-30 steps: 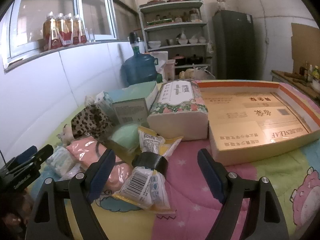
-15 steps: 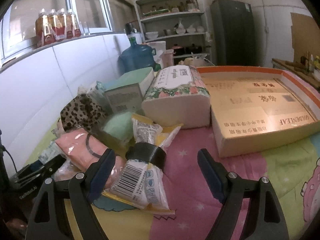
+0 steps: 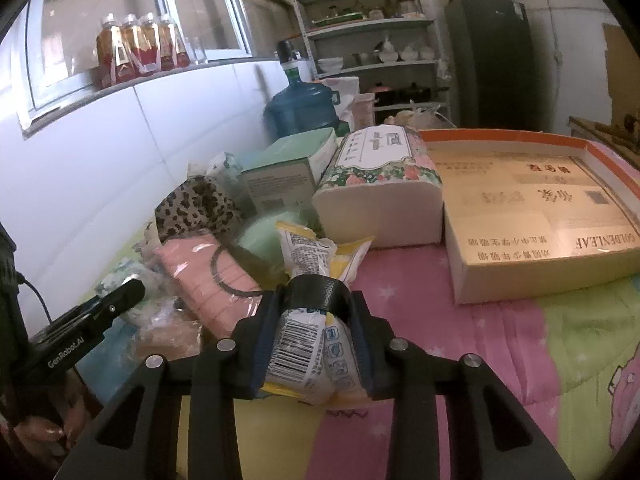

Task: Organize soft objects
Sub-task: 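Carry both held packs over the cardboard tray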

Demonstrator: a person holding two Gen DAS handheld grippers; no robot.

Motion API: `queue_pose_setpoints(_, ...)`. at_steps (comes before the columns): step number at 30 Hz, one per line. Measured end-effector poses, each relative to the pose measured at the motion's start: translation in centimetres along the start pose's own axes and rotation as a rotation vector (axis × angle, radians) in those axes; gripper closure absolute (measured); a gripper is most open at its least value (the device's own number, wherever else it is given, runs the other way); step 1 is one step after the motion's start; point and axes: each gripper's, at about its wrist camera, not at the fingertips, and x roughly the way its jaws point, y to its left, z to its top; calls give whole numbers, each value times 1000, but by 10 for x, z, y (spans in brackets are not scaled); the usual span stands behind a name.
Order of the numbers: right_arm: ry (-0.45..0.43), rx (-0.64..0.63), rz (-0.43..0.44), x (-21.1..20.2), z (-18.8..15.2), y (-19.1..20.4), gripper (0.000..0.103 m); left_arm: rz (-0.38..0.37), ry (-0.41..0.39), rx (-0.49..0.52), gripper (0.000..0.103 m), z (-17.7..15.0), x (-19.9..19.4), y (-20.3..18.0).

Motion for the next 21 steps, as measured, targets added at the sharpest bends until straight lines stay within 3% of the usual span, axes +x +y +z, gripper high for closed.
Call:
queue_pose_setpoints(5, -23, -8, -8, -10, 0, 1, 68, -19, -21, 4, 80, 6, -7, -4)
queue_pose_setpoints(21, -129, -24, -23, -50, 12, -3, 68, -80, -143, 62, 81, 33, -45, -38)
